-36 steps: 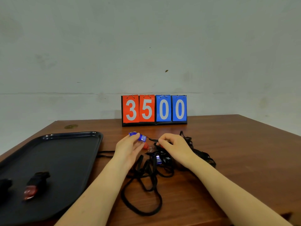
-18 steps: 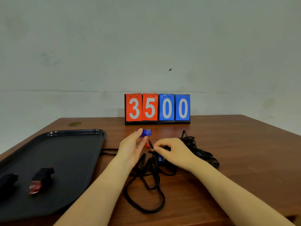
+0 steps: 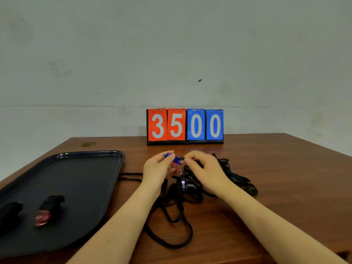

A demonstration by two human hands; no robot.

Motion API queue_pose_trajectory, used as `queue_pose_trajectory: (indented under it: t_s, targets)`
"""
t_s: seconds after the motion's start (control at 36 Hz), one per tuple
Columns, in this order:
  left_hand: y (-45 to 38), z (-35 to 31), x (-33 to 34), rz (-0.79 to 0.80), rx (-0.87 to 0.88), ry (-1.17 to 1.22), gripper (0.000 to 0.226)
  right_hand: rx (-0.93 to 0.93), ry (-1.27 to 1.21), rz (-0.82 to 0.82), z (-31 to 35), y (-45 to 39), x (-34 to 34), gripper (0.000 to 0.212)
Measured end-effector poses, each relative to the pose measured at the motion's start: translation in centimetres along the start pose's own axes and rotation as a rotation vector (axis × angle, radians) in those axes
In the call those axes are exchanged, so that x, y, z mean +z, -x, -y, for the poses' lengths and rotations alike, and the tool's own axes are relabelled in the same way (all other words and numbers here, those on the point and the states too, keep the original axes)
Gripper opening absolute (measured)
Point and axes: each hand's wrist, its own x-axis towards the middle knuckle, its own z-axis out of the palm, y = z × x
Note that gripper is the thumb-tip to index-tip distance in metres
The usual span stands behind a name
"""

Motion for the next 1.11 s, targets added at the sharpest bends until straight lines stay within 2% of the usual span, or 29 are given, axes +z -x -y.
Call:
queue_pose_trajectory:
  t_s: [0.14, 0.25, 0.31, 0.36, 0.44, 0.53, 0.61, 0.78, 0.94, 1.03, 1.11]
  targets:
    - [0.2, -0.2, 0.4, 0.054, 0.059, -0.117, 0.017, 0.097, -0.054, -0.239, -0.9, -0.7, -1.2, 0.017]
    - [0.8, -0.3, 0.6, 0.164, 0.087, -0.169, 0.015, 0.166, -0.093, -0.306, -1.3, -0.9, -1.5, 0.018]
    - [1.0, -0.4, 0.6, 0.221, 0.074, -0.109, 0.015, 0.193, -0.099, -0.317, -1.3, -0.9, -1.5, 0.017]
    - [1.3, -0.6, 0.6, 0.286, 0.038, 0.046, 0.017, 0.219, -0.088, -0.283, -1.6, -0.9, -1.5, 0.016]
    - [1.5, -1.1, 0.7, 0.347, -0.036, 0.274, 0.017, 0.201, 0.001, -0.133, -1.8, -0.6, -1.1, 0.017]
    - [1.4, -1.2, 0.8, 0.321, -0.067, 0.386, 0.02, 0.113, 0.12, -0.027, -1.5, -0.2, -0.4, 0.02]
    - [1.1, -1.0, 0.5, 0.243, -0.058, 0.423, 0.023, 0.056, 0.132, 0.066, -0.8, 0.1, 0.0, 0.021]
    - [0.5, -0.6, 0.2, 0.17, 0.012, 0.254, 0.02, -0.025, 0.253, 0.162, -0.7, 0.2, 0.2, 0.023]
    - [-0.2, 0.1, -0.1, 0.07, 0.158, -0.18, 0.023, -0.045, 0.257, 0.238, -0.8, 0.2, 0.3, 0.021]
    - [-0.3, 0.3, -0.2, 0.051, 0.256, -0.332, 0.022, -0.026, 0.201, 0.22, -0.6, 0.1, 0.2, 0.02]
    - [-0.5, 0.5, -0.3, 0.04, 0.277, -0.393, 0.018, -0.009, 0.134, 0.139, -0.2, 0.0, -0.2, 0.019]
